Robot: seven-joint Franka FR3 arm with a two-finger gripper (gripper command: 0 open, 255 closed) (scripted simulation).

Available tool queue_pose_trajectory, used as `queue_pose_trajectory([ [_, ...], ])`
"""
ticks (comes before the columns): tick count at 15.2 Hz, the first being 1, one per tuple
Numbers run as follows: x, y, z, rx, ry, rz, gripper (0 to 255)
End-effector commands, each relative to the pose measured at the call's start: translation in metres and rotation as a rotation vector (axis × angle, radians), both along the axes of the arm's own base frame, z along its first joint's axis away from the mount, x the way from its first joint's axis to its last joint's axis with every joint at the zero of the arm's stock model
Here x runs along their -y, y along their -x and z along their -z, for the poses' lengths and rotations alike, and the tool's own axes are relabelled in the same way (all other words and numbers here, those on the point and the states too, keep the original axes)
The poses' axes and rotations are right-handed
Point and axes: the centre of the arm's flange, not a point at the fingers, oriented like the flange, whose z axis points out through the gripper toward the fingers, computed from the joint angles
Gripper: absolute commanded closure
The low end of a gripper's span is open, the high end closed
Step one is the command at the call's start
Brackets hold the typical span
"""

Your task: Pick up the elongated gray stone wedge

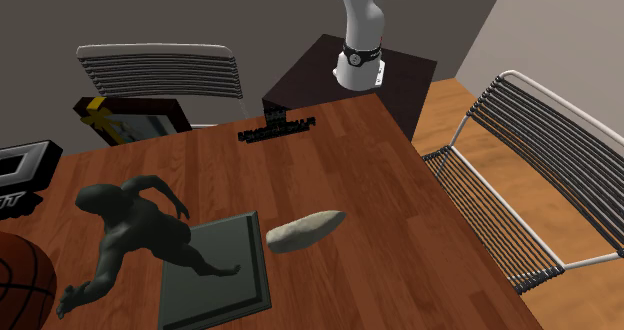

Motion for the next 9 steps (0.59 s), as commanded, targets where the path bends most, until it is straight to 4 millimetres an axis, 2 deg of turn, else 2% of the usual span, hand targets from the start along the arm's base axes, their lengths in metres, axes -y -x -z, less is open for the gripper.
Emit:
queue_pose_trajectory([
  [1, 0.0, 0.0, 0.0, 0.0, 0.0, 0.0, 0],
  [9, -0.059, -0.065, 0.056, 0.01, 0.075, 0.173, 0],
])
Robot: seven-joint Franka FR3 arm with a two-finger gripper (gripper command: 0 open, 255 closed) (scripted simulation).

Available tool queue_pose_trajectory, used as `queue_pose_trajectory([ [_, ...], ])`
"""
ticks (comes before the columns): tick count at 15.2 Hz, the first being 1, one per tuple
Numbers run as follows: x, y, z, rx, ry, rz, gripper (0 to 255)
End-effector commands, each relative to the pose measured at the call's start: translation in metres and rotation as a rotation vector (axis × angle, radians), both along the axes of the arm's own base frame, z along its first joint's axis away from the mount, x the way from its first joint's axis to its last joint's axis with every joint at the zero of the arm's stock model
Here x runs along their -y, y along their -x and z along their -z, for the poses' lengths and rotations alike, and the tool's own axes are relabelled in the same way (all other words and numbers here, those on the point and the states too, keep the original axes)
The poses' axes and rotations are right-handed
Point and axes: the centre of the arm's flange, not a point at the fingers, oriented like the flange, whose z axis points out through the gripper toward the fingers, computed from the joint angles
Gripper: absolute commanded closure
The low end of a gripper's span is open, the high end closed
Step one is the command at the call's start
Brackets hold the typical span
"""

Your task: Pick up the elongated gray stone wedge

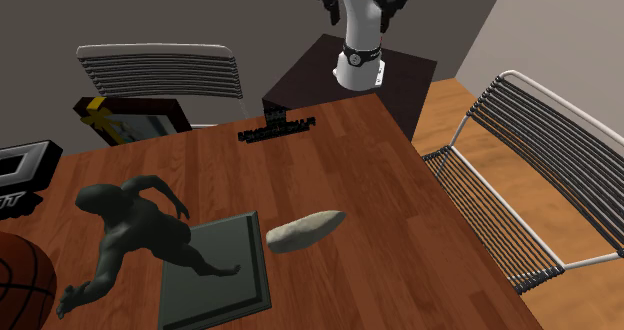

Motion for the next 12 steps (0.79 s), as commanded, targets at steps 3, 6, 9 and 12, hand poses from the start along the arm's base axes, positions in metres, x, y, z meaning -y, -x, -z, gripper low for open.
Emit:
queue_pose_trajectory([
  [3, -0.024, -0.036, 0.029, 0.006, 0.037, 0.089, 0],
  [6, -0.04, -0.064, 0.052, 0.01, 0.066, 0.154, 0],
  [9, -0.053, -0.093, 0.074, 0.014, 0.094, 0.219, 0],
  [12, -0.064, -0.123, 0.097, 0.017, 0.122, 0.284, 0],
])
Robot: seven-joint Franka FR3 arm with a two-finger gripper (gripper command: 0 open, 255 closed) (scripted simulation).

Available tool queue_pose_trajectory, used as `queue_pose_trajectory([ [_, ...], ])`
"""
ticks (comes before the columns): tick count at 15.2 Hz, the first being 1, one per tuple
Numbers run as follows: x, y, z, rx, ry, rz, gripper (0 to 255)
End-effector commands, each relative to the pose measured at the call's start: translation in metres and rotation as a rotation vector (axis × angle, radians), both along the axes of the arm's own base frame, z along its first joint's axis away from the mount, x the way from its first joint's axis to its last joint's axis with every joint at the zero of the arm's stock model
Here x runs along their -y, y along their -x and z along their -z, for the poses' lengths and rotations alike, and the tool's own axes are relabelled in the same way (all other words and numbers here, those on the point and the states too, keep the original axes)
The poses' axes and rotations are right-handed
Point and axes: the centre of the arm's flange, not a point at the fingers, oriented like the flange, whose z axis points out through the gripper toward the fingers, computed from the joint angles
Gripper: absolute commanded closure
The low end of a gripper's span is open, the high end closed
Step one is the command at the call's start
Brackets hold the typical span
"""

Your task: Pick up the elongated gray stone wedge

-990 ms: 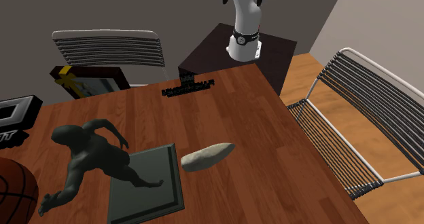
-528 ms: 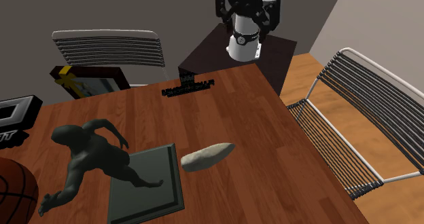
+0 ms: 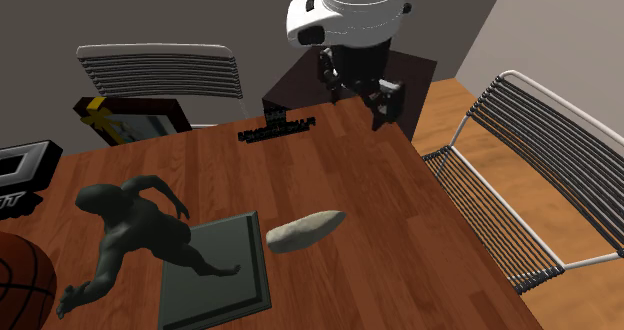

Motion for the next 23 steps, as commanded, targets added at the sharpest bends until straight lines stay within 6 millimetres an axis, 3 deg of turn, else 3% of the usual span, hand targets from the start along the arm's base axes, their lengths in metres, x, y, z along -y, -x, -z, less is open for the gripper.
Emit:
queue_pose_trajectory([
  [1, -0.005, -0.022, 0.013, 0.004, 0.018, 0.046, 0],
  [7, -0.017, -0.085, 0.059, 0.011, 0.075, 0.176, 0],
  [14, -0.017, -0.155, 0.111, 0.019, 0.138, 0.32, 0],
  [23, -0.017, -0.155, 0.151, 0.019, 0.138, 0.32, 0],
])
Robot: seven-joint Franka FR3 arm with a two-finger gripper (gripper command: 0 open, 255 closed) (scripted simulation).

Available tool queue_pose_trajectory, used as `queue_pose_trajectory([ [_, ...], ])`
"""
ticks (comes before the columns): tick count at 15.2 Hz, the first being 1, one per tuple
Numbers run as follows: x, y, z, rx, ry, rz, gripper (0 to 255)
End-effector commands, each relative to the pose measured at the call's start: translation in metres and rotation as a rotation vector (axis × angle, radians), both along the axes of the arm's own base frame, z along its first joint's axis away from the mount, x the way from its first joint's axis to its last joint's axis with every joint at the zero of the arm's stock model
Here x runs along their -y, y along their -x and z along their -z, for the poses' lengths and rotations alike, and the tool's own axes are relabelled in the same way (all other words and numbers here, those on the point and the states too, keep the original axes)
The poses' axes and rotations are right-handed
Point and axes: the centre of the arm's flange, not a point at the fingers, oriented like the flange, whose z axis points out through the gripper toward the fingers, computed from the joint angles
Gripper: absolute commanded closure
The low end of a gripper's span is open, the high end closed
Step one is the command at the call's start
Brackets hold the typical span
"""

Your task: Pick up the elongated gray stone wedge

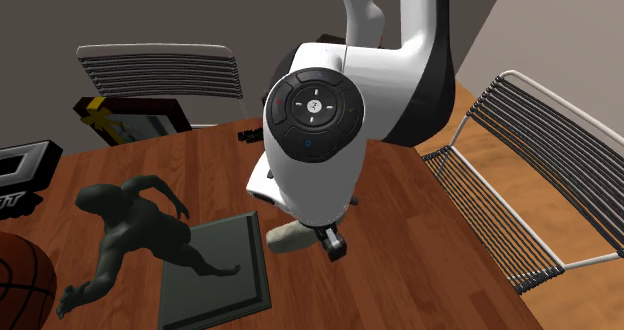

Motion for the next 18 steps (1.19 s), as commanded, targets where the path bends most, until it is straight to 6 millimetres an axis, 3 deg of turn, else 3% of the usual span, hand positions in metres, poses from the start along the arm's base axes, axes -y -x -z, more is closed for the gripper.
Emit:
queue_pose_trajectory([
  [1, 0.0, 0.0, 0.002, 0.001, 0.0, 0.0, 255],
  [10, 0.0, 0.0, 0.002, 0.0, 0.0, 0.0, 255],
  [18, 0.0, 0.0, -0.04, 0.0, 0.0, 0.0, 255],
])
